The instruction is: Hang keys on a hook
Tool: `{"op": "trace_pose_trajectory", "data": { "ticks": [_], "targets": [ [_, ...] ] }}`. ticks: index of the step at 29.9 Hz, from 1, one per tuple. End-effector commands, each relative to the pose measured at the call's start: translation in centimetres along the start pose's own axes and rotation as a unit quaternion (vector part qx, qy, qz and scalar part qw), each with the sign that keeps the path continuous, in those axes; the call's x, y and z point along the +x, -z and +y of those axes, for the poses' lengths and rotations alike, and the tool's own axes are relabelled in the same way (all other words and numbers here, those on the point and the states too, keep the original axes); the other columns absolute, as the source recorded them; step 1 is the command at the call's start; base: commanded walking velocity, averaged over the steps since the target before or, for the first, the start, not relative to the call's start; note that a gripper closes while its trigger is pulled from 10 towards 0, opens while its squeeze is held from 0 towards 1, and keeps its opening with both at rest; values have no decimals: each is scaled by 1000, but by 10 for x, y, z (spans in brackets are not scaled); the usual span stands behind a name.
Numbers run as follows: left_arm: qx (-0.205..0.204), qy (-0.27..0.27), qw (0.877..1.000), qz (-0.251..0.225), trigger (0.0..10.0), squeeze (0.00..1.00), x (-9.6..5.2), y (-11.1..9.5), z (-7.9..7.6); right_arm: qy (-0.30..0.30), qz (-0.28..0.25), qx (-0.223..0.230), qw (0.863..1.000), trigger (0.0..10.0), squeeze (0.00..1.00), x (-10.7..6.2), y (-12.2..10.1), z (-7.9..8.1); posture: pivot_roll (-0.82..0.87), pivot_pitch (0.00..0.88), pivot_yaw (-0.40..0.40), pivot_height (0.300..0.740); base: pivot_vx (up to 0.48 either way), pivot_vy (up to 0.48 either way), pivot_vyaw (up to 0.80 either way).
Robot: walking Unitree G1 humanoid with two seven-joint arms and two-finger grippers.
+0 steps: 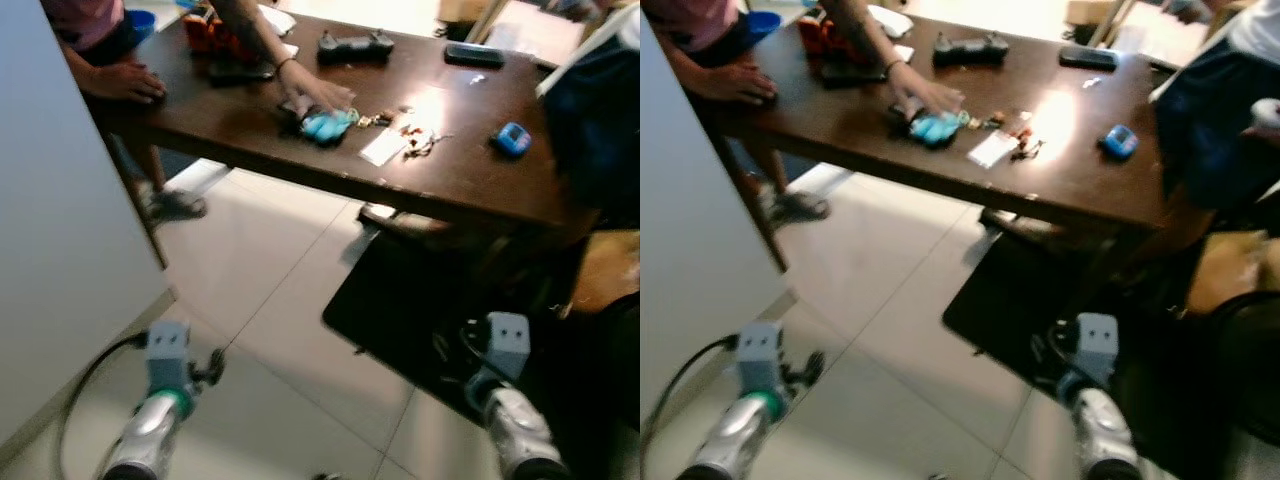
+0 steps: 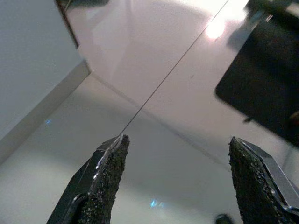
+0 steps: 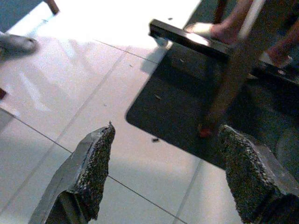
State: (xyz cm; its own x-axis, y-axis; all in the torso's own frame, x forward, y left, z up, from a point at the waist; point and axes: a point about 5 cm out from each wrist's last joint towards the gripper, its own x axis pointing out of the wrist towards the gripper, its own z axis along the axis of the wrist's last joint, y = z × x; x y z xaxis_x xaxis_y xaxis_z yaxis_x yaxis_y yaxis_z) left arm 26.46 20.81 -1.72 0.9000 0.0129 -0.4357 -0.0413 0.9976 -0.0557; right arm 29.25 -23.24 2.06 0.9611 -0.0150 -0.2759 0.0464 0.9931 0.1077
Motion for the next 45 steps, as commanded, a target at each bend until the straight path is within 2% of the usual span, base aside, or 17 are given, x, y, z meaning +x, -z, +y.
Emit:
{"op": "trace_pose_trajectory", "data": {
  "ticks": [1, 6, 11, 12, 13, 15, 27, 30, 35, 42, 45],
  "targets": [
    [-4, 7, 1000, -8, 10000, 0, 0, -1, -3, -5, 7, 4, 1000, 10000, 0, -1, 5, 3, -13, 83, 46, 740, 0, 0, -800],
    [-11, 31, 998, -62, 10000, 0, 8, -25, -10, -36, -30, 0, 999, 10000, 0, 9, -15, 15, -7, 77, 36, 740, 0, 0, -800],
    [-8, 43, 996, -80, 10000, 0, 10, -33, -14, -48, -41, -3, 998, 10000, 0, 13, -21, 20, -5, 74, 33, 740, 0, 0, -800],
    [3, 81, 990, -116, 10000, 0, 12, -47, -25, -72, -67, -9, 995, 10000, 0, 18, -35, 30, -3, 70, 31, 740, 0, 0, 0],
    [3, 81, 990, -116, 10000, 0, 12, -47, -25, -72, -67, -9, 995, 10000, 0, 18, -35, 30, -3, 70, 31, 740, 0, 0, 0],
    [11, 115, 982, -149, 10000, 0, 13, -57, -36, -91, -85, -15, 992, 10000, 0, 22, -45, 38, -5, 72, 32, 740, 386, 0, 0],
    [10, 133, 975, -177, 10000, 0, 13, -67, -43, -101, -96, -12, 990, 10000, 0, 27, -53, 46, -1, 72, 32, 740, 470, 0, 0],
    [14, 143, 971, -192, 10000, 0, 13, -74, -44, -107, -107, -24, 988, 10000, 0, 29, -60, 49, 1, 74, 32, 740, 480, 0, 0],
    [12, 152, 969, -193, 10000, 0, 13, -76, -45, -102, -112, -28, 988, 10000, 0, 29, -65, 46, -1, 73, 32, 740, 463, 0, 0],
    [4, 152, 970, -192, 10000, 0, 14, -77, -44, -95, -112, -30, 989, 10000, 0, 29, -66, 40, -2, 75, 38, 740, 0, 0, 0],
    [17, 159, 967, -196, 10000, 0, 13, -80, -42, -94, -115, -29, 988, 10000, 0, 28, -66, 39, -1, 75, 41, 740, 0, 0, 0]
  ]
}}
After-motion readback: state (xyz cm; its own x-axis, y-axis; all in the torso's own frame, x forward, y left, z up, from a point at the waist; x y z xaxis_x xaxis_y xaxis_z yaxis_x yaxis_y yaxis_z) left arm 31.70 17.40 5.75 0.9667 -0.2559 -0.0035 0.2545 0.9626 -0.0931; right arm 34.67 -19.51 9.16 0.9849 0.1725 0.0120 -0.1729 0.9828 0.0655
